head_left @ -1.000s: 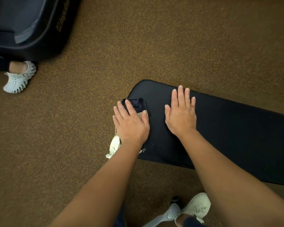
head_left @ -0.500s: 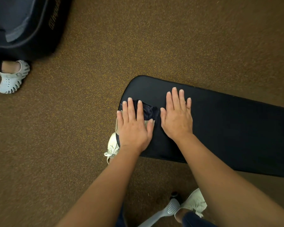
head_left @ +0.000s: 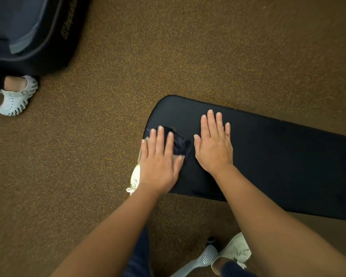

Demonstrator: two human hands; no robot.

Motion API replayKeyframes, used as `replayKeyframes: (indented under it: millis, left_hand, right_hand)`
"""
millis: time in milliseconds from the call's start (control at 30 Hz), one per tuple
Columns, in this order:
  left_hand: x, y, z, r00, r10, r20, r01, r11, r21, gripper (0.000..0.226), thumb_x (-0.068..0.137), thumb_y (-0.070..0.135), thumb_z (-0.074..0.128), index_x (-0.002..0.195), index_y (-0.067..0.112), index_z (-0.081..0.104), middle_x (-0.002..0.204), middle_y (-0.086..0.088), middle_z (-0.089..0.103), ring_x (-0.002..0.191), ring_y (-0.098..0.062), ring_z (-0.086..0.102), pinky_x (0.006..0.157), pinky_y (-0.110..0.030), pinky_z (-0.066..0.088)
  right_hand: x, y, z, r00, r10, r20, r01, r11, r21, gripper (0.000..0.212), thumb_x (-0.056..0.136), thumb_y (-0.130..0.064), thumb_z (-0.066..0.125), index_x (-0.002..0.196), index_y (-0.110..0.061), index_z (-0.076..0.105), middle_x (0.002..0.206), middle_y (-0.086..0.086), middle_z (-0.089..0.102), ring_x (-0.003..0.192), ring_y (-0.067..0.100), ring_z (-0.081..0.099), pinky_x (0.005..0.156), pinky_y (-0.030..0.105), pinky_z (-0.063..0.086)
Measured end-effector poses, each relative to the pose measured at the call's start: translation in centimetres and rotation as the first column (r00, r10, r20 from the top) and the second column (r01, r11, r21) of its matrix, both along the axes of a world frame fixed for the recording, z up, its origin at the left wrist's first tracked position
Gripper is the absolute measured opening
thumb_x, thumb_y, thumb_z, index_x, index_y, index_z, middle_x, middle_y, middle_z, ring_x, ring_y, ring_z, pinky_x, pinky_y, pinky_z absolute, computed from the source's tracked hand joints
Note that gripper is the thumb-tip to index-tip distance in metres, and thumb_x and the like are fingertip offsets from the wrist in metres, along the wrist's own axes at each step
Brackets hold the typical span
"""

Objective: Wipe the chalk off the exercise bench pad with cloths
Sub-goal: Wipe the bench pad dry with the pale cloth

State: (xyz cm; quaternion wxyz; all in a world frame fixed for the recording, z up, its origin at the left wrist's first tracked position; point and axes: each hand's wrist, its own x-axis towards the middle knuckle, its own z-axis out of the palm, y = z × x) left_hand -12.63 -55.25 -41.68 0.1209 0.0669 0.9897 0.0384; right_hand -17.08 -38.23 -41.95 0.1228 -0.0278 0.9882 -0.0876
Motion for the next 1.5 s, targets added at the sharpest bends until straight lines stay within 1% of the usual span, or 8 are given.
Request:
replayKeyframes:
  millis: [100, 267, 467, 700, 900, 1067, 1300, 1500]
  left_hand:
    - [-1.1, -2.0, 0.0, 0.988, -0.156, 0.015, 0.156, 0.988, 0.005, 0.071, 0.096, 0.057, 0.014, 0.151, 0.013, 0.009, 0.159, -0.013, 0.000, 0.146, -0.030, -0.006, 0.117, -0.052, 0.009]
    - [-4.8, 1.1, -0.4, 0.963, 0.270, -0.007, -0.270, 0.962, 0.030, 0.070, 0.097, 0.052, 0.021, 0.151, 0.009, 0.008, 0.158, -0.017, 0.000, 0.146, -0.034, -0.005, 0.116, -0.054, 0.007]
    - [-0.7, -1.5, -0.2, 0.981, -0.193, -0.003, 0.193, 0.981, 0.010, 0.070, 0.097, 0.057, 0.019, 0.151, 0.013, 0.010, 0.159, -0.011, 0.002, 0.146, -0.029, -0.005, 0.117, -0.052, 0.011]
    - [-0.8, 1.9, -0.5, 0.957, 0.288, -0.019, -0.288, 0.957, 0.031, 0.069, 0.096, 0.054, 0.026, 0.151, 0.013, 0.014, 0.158, -0.017, 0.008, 0.145, -0.036, 0.005, 0.115, -0.053, 0.014]
    - [1.2, 0.3, -0.3, 0.999, 0.050, 0.006, -0.050, 0.999, 0.021, 0.072, 0.096, 0.058, 0.021, 0.152, 0.015, 0.007, 0.159, -0.015, 0.001, 0.146, -0.032, -0.004, 0.117, -0.052, 0.006]
    - [-0.8, 1.3, -0.6, 0.915, 0.403, -0.004, -0.401, 0.911, 0.094, 0.070, 0.096, 0.055, 0.026, 0.151, 0.014, 0.012, 0.158, -0.017, 0.007, 0.145, -0.035, 0.004, 0.115, -0.054, 0.016]
    - [2.1, 0.9, -0.6, 0.974, 0.225, 0.004, -0.225, 0.974, 0.033, 0.072, 0.096, 0.058, 0.022, 0.151, 0.014, 0.008, 0.159, -0.016, 0.004, 0.146, -0.034, 0.001, 0.116, -0.050, 0.009]
    - [0.6, 2.5, -0.6, 0.851, 0.524, -0.015, -0.520, 0.847, 0.106, 0.071, 0.096, 0.054, 0.026, 0.150, 0.008, 0.013, 0.156, -0.022, 0.012, 0.143, -0.040, 0.011, 0.112, -0.056, 0.022]
  right_hand:
    - [-0.1, 0.1, 0.1, 1.000, 0.004, -0.001, -0.004, 1.000, 0.009, 0.062, 0.101, -0.039, 0.021, 0.153, -0.010, 0.006, 0.162, 0.009, -0.003, 0.148, 0.026, -0.010, 0.118, 0.044, -0.007]
    - [0.0, 0.1, 0.0, 1.000, 0.006, 0.003, -0.006, 1.000, 0.005, 0.062, 0.101, -0.039, 0.022, 0.153, -0.010, 0.005, 0.162, 0.009, -0.003, 0.148, 0.026, -0.010, 0.118, 0.044, -0.008]
    - [0.0, 0.1, 0.1, 1.000, 0.007, -0.005, -0.007, 1.000, 0.009, 0.062, 0.100, -0.039, 0.021, 0.153, -0.009, 0.007, 0.161, 0.010, -0.001, 0.148, 0.027, -0.008, 0.118, 0.045, -0.006]
    - [0.0, 0.0, 0.2, 1.000, 0.003, 0.013, -0.003, 1.000, 0.023, 0.062, 0.101, -0.039, 0.020, 0.153, -0.010, 0.001, 0.161, 0.009, -0.006, 0.148, 0.026, -0.011, 0.118, 0.044, -0.007]
    - [-0.1, 0.2, 0.4, 0.999, 0.018, 0.034, -0.019, 1.000, 0.024, 0.062, 0.102, -0.039, 0.019, 0.153, -0.011, -0.001, 0.161, 0.009, -0.009, 0.147, 0.025, -0.014, 0.119, 0.044, -0.007]
    - [0.0, 0.4, 0.4, 0.999, 0.034, 0.031, -0.035, 0.999, 0.017, 0.062, 0.101, -0.039, 0.020, 0.153, -0.011, 0.001, 0.161, 0.009, -0.008, 0.147, 0.026, -0.013, 0.119, 0.044, -0.007]
    - [-0.1, 0.6, 0.4, 0.998, 0.057, 0.036, -0.058, 0.998, 0.026, 0.062, 0.101, -0.040, 0.020, 0.153, -0.010, 0.001, 0.161, 0.010, -0.008, 0.147, 0.027, -0.013, 0.118, 0.044, -0.007]
    - [0.0, 0.7, 0.2, 0.998, 0.064, 0.013, -0.064, 0.998, 0.019, 0.063, 0.101, -0.039, 0.023, 0.153, -0.008, 0.005, 0.161, 0.011, -0.004, 0.148, 0.028, -0.009, 0.118, 0.044, -0.006]
